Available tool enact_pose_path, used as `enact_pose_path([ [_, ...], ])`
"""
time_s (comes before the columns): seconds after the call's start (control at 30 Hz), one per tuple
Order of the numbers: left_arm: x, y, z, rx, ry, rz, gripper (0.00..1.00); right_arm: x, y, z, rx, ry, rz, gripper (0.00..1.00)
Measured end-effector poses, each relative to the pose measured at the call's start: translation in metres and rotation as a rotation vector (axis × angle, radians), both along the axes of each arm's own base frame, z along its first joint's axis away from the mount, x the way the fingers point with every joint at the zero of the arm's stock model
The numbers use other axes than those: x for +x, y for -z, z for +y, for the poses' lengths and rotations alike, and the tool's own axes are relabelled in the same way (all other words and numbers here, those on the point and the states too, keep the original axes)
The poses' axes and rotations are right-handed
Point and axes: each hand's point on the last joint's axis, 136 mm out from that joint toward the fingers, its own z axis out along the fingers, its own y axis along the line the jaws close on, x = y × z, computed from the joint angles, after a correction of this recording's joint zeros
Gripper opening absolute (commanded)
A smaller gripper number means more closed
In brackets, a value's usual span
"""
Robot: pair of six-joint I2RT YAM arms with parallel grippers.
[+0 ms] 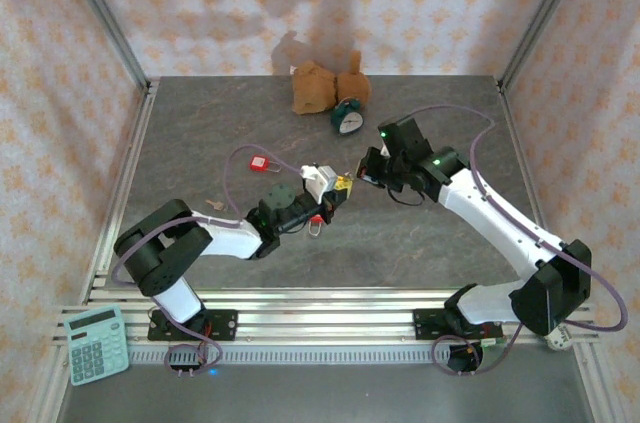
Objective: Unlock with the key
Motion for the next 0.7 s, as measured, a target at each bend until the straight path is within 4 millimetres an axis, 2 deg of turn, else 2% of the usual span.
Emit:
enact_pose_path([
  [0.1,0.003,0.002,0.003,0.008,0.039,0.043,0.0,0.002,0.0,-0.003,-0.005,-0.001,-0.009,0.21],
  [0.2,0.005,0.004,0.004,0.025,0.083,0.096,0.0,0.002,-0.006,-0.006,-0.014,-0.025,-0.043,0.24],
  [0.23,0.004,0.004,0.004,0.032,0.105,0.113,0.0,0.002,-0.011,-0.007,-0.015,-0.036,-0.066,0.28],
  [0.27,0.004,0.003,0.004,0.04,0.128,0.132,0.0,0.003,-0.017,-0.009,-0.013,-0.051,-0.102,0.33],
  [0.3,0.003,0.001,0.003,0.045,0.149,0.145,0.0,0.003,-0.025,-0.01,-0.003,-0.066,-0.15,0.43],
  [0.43,0.0,-0.006,0.002,0.064,0.227,0.203,0.0,-0.009,-0.035,-0.015,0.007,-0.16,-0.326,0.47],
  [0.5,-0.003,-0.008,0.002,0.075,0.267,0.241,0.0,-0.014,-0.029,-0.017,-0.02,-0.199,-0.356,0.48],
  [0.63,-0.007,-0.008,0.004,0.094,0.33,0.32,0.0,-0.011,-0.02,-0.013,0.046,-0.272,-0.415,0.61],
  [0.7,-0.012,-0.007,0.005,0.111,0.365,0.366,0.0,-0.017,-0.01,-0.01,0.1,-0.306,-0.425,0.61],
])
